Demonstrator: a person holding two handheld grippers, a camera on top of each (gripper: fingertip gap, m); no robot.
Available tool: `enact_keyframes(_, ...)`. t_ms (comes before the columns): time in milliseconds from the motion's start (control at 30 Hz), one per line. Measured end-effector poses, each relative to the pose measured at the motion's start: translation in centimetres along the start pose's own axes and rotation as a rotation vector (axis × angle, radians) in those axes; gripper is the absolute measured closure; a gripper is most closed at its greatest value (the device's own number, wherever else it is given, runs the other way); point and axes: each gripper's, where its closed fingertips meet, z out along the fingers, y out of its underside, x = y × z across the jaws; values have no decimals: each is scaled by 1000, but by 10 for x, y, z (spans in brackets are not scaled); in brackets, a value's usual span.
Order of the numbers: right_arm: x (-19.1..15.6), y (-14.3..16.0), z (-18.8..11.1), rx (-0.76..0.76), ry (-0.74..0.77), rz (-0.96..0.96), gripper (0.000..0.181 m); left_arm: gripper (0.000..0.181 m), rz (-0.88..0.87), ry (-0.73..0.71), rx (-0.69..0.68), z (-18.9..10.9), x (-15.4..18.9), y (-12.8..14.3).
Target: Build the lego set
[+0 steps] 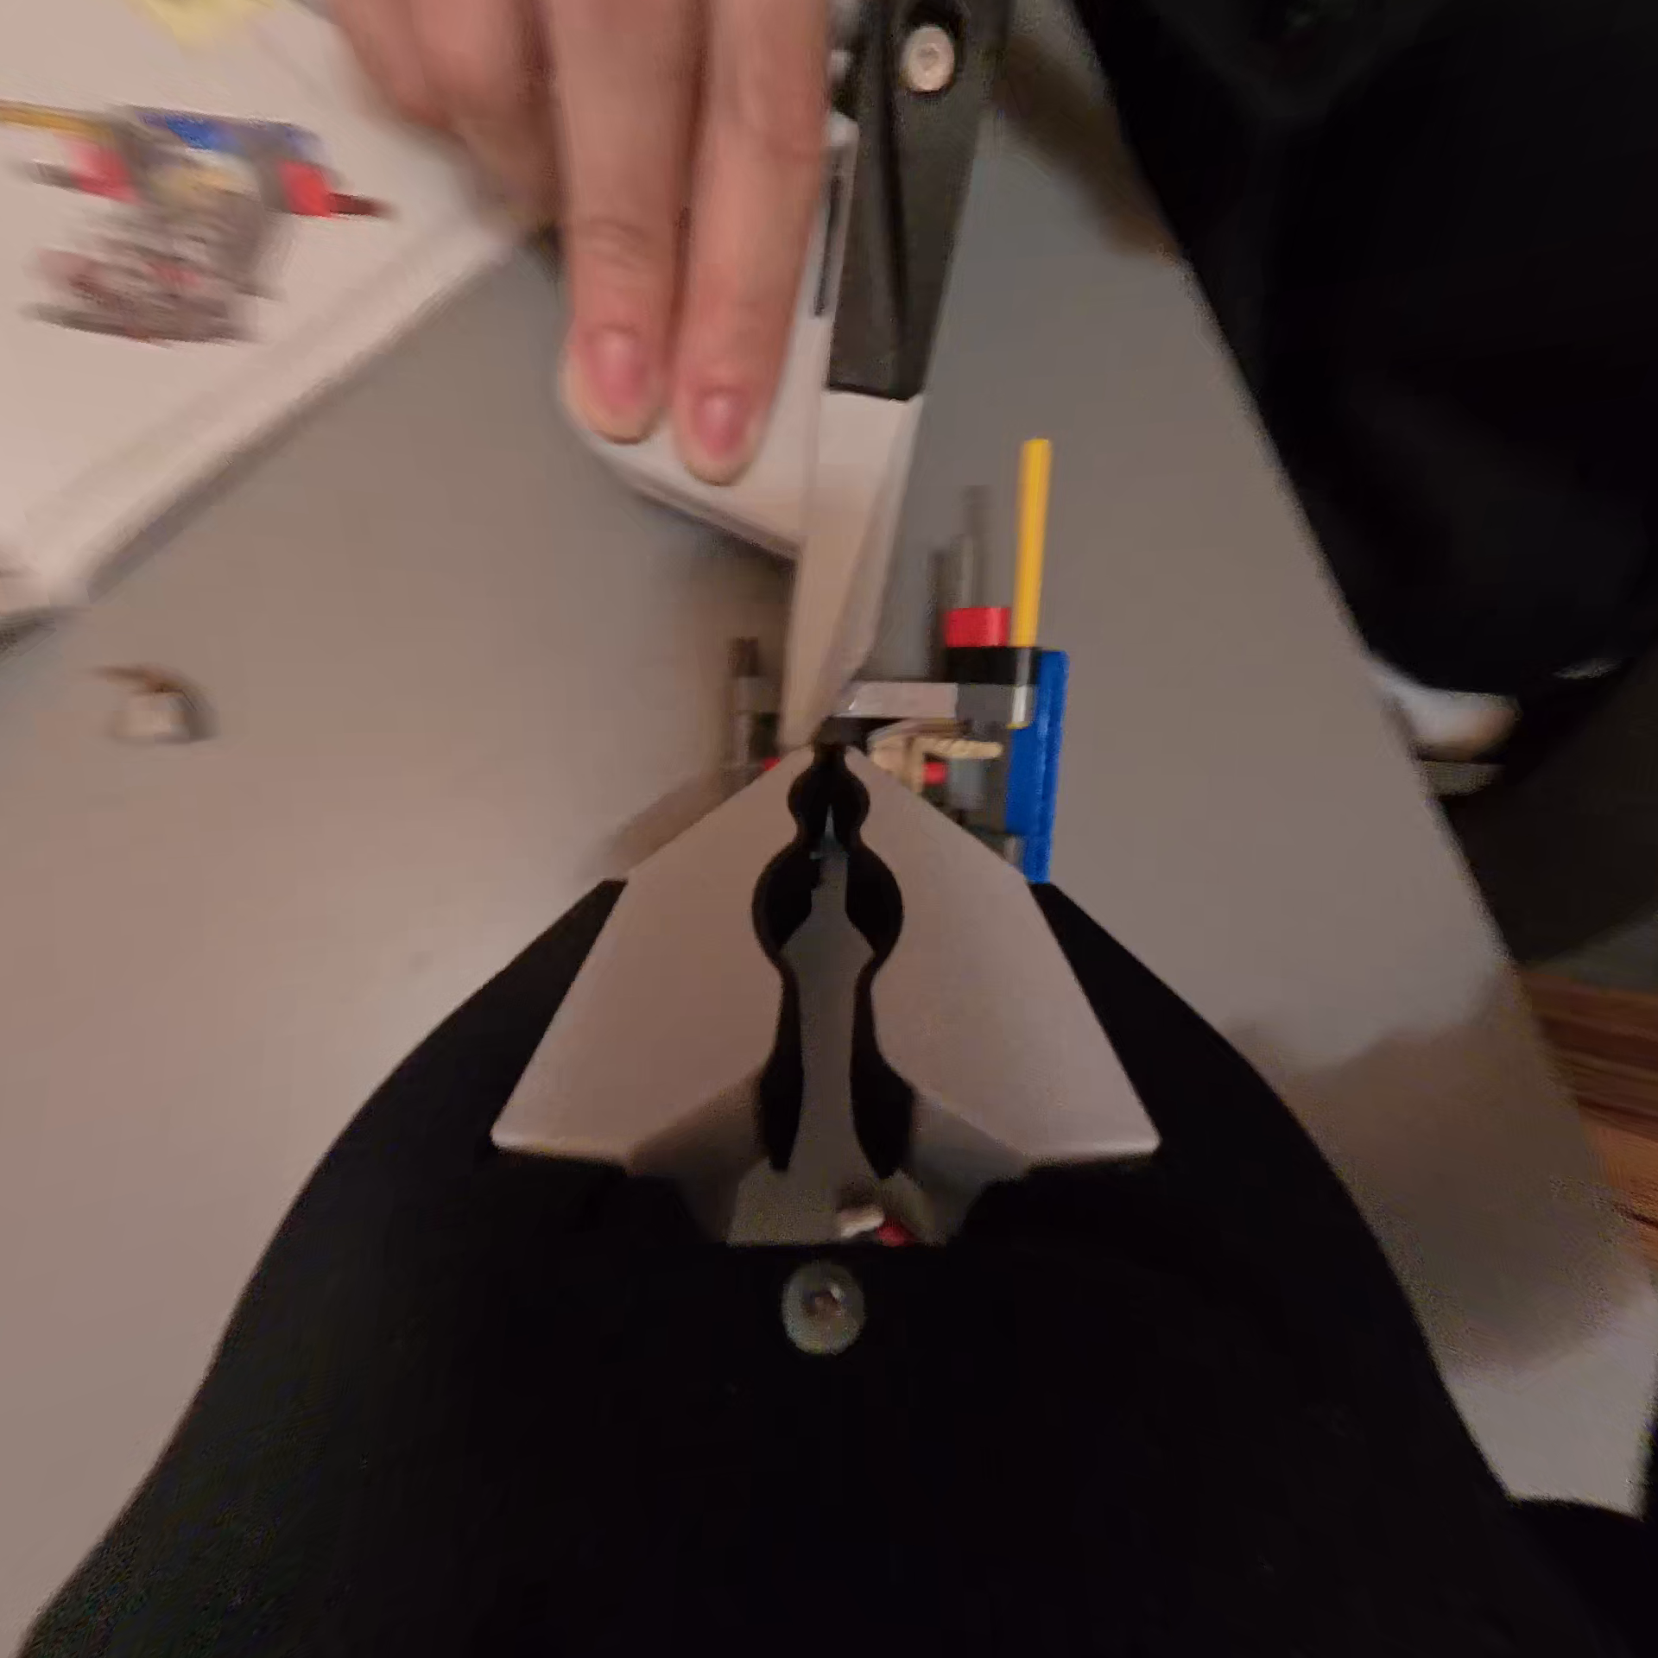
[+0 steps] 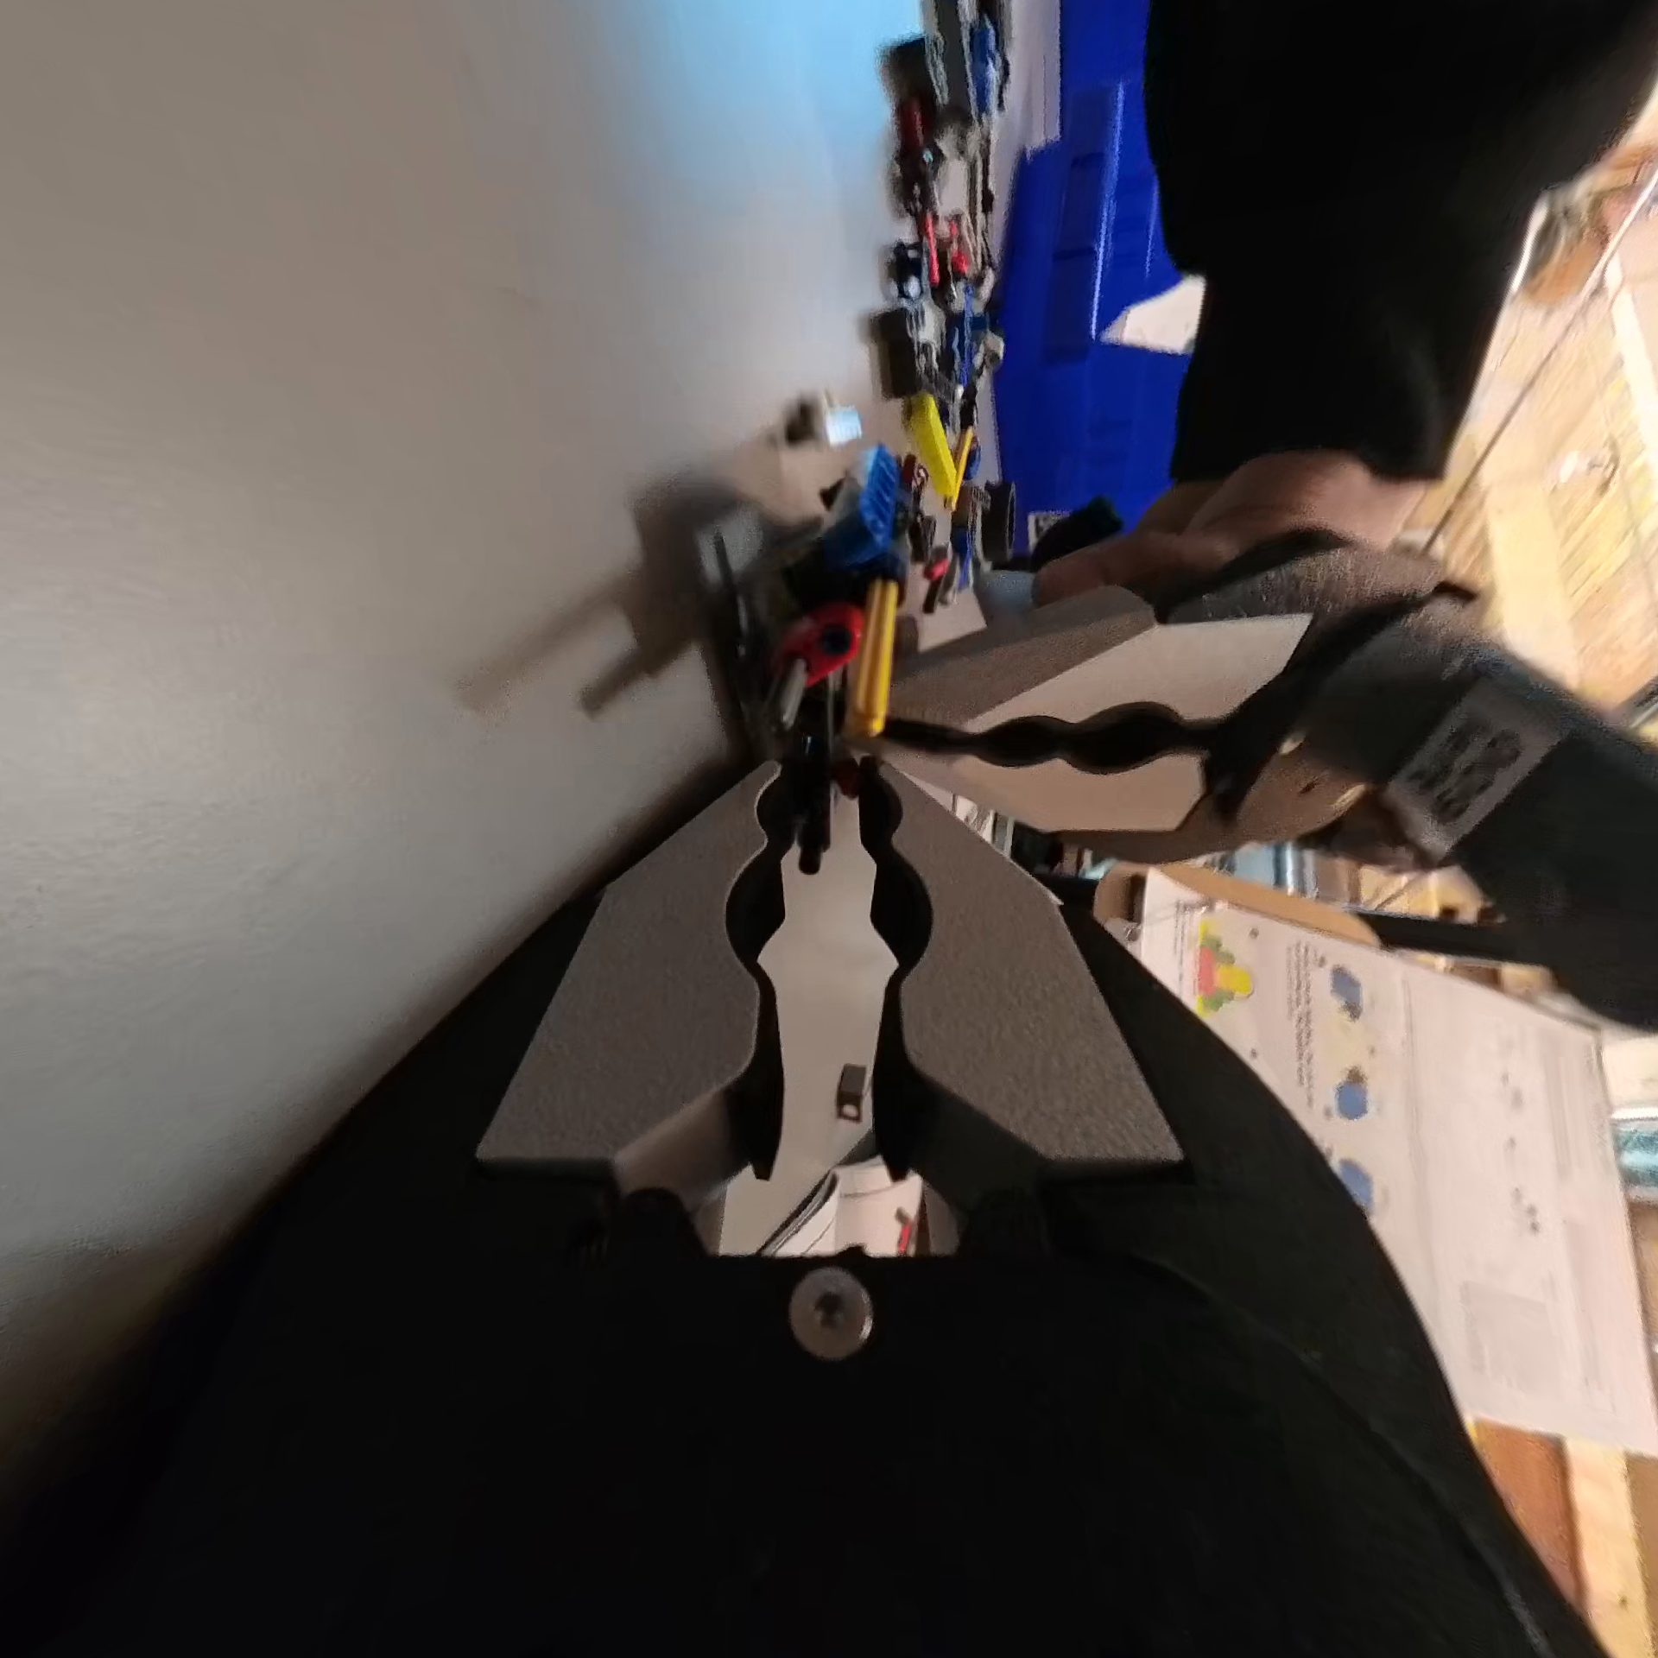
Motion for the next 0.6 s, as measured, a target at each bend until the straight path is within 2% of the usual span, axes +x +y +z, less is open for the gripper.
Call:
enact_keyframes(67, 0, 1, 0, -2, 1, 4, 169, 181, 28, -165, 66, -24, -12, -10)
enact_keyframes(133, 0, 1, 1, -12, 2, 6, 169, 181, -19, -317, 137, -50, -23, -18)
enact_keyframes(267, 1, 2, 1, -23, 3, 3, 169, 181, -114, -552, 74, -64, -33, -11)
enact_keyframes(333, 1, 3, 2, -35, 3, -2, 169, 179, -204, -587, 10, -53, -27, -3)
enact_keyframes(400, 1, 3, 2, -42, 3, -9, 169, 178, -223, -578, -7, -36, -18, -1)
enact_keyframes(467, 1, 3, 2, -44, 3, -13, 169, 176, -233, -548, -2, -24, -14, 2)
enact_keyframes(500, 1, 3, 2, -45, 4, -12, 169, 181, -246, -527, 7, -22, -13, 3)
enact_keyframes(600, 1, 3, 2, -46, 4, -15, 169, 181, -238, -460, 77, -22, -11, -3)
